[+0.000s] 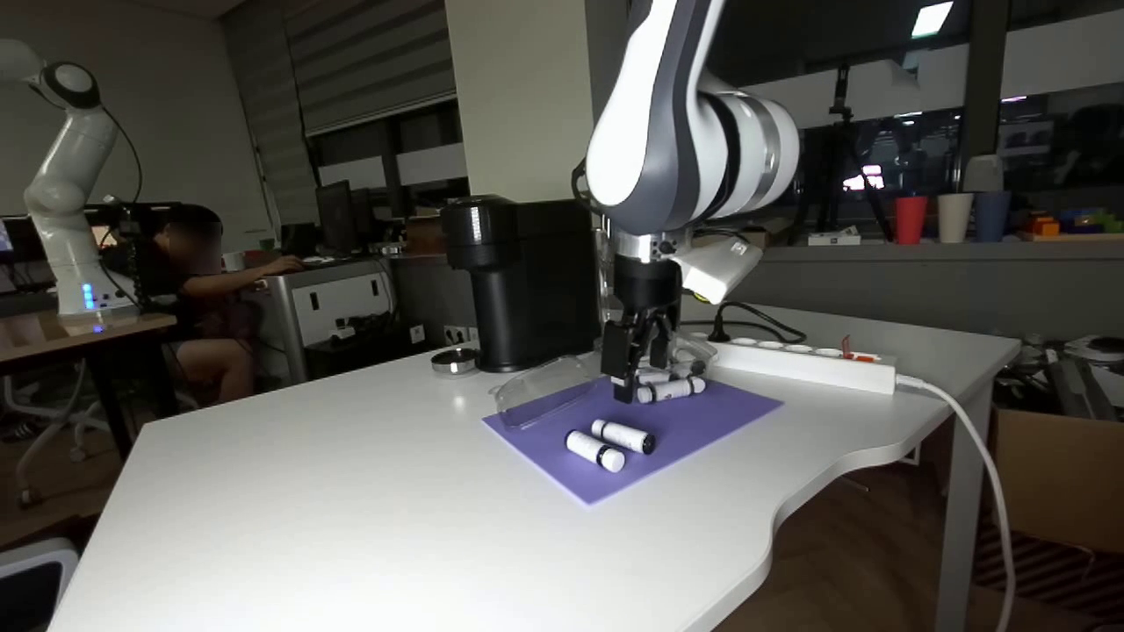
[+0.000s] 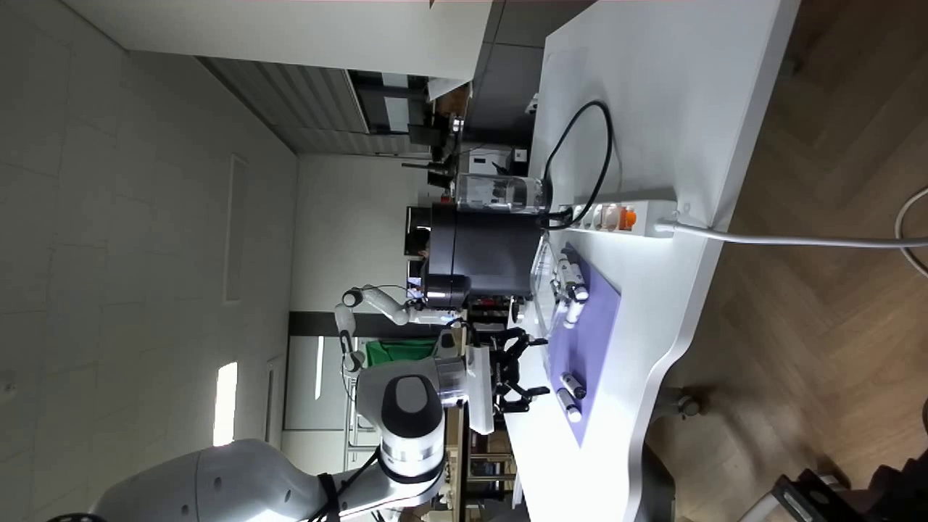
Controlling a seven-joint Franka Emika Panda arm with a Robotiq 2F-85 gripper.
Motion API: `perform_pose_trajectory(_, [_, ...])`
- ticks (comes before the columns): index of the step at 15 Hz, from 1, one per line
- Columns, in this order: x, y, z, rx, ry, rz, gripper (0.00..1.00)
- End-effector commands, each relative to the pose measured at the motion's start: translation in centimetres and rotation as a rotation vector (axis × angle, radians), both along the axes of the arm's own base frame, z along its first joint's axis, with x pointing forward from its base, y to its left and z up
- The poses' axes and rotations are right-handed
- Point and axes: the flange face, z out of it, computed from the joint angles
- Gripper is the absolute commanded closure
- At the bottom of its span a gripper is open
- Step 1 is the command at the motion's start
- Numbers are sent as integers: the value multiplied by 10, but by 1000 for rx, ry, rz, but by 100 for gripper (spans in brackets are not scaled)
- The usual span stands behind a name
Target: Put one of the things on the table in the clear container
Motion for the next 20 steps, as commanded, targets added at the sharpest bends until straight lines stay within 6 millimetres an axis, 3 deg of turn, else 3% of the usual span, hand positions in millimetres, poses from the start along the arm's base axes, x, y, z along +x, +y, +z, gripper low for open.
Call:
perform_pose_trajectory(1, [13,3,-14,-5,5,10,0])
perform_pose_trajectory(12, [18,8,-44,9,68,-1,0])
perform_pose_trajectory(13, [18,8,-44,14,72,-4,23])
perform_pose_trajectory(14, [19,8,-44,15,77,-4,26])
perform_pose_trajectory(20, [21,3,-41,29,102,-23,69])
